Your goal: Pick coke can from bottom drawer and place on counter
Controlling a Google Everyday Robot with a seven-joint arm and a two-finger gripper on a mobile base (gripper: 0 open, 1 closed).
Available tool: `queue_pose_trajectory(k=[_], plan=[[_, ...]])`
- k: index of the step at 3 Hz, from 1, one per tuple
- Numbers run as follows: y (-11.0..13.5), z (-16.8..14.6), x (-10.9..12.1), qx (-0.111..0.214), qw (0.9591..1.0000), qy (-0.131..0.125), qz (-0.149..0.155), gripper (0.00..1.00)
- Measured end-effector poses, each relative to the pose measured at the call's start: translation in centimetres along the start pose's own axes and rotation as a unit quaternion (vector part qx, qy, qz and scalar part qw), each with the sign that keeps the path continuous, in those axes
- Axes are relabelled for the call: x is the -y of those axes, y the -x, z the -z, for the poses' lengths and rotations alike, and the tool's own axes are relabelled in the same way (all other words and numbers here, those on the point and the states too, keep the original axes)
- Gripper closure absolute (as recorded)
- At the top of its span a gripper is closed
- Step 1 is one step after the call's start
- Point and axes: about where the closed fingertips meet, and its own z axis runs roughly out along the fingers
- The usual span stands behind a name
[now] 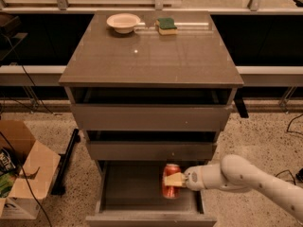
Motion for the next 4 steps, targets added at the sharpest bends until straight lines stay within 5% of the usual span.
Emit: queue_pose_trajectory(k=[1,2,3,4], plan=[[2.6,7.9,-5.5,0.068,0.9898,0.030,0.122,1.00],[4.0,11.8,-9.2,0.099,0.9753,0.040,0.193,1.00],[5.1,15.5,-14.5,0.125,0.9529,0.016,0.276,1.00],[5.1,15.5,-14.5,0.125,0.9529,0.016,0.276,1.00]])
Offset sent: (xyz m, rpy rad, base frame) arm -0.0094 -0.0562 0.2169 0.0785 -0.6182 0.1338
